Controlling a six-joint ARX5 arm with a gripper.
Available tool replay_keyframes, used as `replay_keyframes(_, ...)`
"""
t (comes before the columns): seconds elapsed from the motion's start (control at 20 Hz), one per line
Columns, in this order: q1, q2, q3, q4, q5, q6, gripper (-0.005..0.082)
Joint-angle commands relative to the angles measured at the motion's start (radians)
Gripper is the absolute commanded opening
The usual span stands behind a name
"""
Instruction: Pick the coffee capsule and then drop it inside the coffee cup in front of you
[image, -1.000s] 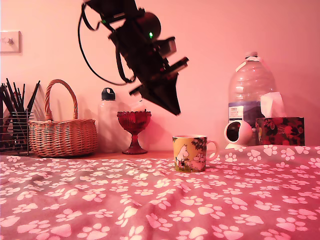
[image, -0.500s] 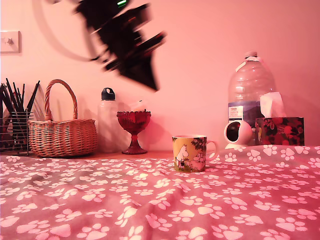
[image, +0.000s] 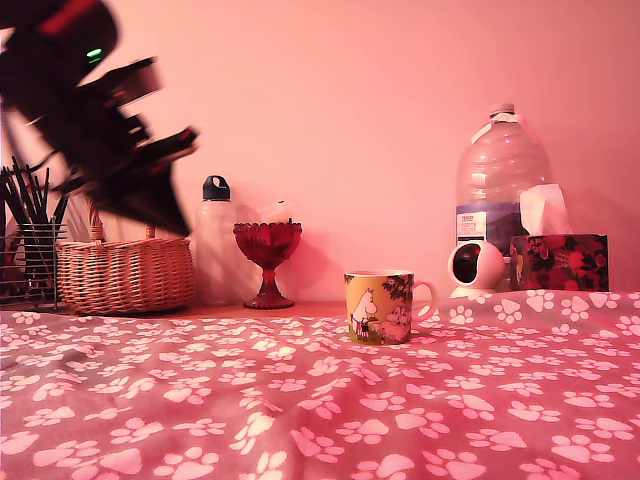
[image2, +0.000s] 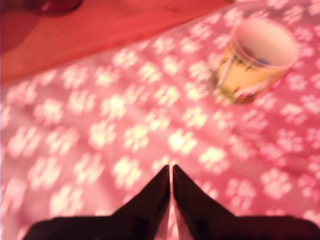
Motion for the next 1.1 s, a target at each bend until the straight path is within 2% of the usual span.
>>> replay_keyframes(0.0, 0.02, -0.039, -0.081, 0.041, -0.002, -0.011, -0.0019)
replay_keyframes(0.1, 0.048, -0.094, -0.164, 0.093, -0.015, -0.032, -0.0019)
replay_keyframes(0.45, 0.174, -0.287, -0.407, 0.22, -0.01, -0.034, -0.0019)
replay_keyframes(0.75, 0.195, -0.423, -0.617, 0.419, -0.007, -0.06, -0.0019)
replay_keyframes(1.05, 0.199, -0.502, -0.791, 0.543, -0.005, -0.064, -0.0019)
